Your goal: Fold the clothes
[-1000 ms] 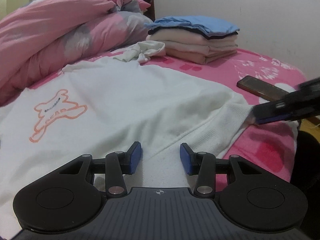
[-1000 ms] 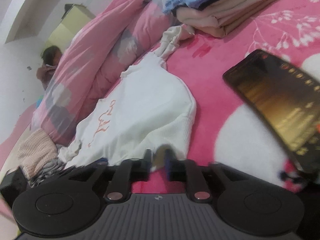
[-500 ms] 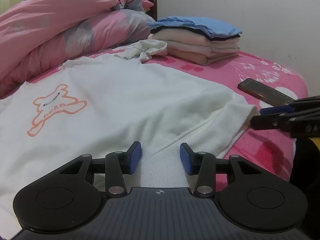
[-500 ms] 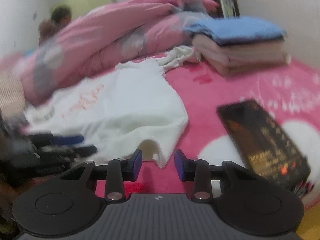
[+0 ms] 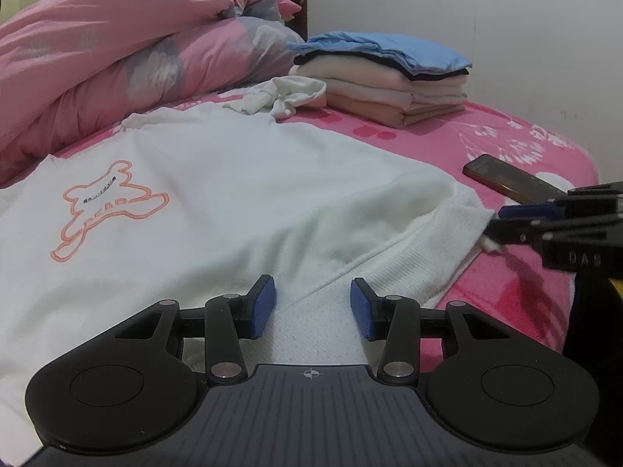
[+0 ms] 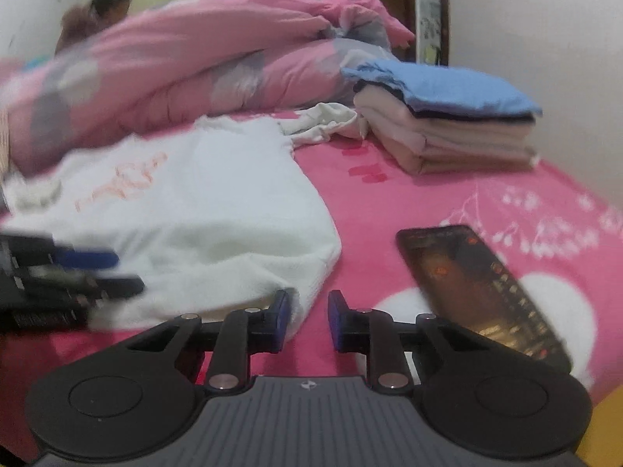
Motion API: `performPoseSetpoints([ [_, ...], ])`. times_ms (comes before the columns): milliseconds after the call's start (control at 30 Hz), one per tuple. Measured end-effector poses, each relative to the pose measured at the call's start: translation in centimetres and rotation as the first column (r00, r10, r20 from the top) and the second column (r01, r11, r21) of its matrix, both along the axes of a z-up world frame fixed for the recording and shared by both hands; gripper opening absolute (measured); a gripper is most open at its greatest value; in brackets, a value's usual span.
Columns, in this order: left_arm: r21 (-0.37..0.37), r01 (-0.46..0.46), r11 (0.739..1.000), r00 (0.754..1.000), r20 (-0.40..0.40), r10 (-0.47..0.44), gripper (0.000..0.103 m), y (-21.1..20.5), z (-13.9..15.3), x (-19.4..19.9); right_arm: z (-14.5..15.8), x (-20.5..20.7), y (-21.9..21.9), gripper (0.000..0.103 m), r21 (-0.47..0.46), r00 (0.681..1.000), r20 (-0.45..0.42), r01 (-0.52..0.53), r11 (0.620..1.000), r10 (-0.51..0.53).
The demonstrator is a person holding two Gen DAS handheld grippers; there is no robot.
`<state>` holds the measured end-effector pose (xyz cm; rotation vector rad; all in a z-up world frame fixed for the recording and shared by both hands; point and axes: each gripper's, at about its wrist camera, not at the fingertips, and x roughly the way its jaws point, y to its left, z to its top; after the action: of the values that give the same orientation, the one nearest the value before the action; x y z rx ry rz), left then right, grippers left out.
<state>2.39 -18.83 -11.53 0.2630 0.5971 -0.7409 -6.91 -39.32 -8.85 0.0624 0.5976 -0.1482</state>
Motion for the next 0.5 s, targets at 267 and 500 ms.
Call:
performPoseSetpoints([
  [267, -0.003, 0.000, 1.000, 1.000, -0.002, 0.000, 0.043, 0.0, 0.0, 0.0, -0.6, 0.4, 1.5, 0.016, -0.153, 1.000, -0.011, -0.011, 0.988, 0.009],
  [500, -0.008, 0.000, 1.000, 1.000, -0.001, 0.000, 0.043, 0.0, -0.1, 0.0, -0.9, -0.1, 4.4, 0.007, -0.513, 0.998, 0.019, -0.041, 0.858, 0.058],
])
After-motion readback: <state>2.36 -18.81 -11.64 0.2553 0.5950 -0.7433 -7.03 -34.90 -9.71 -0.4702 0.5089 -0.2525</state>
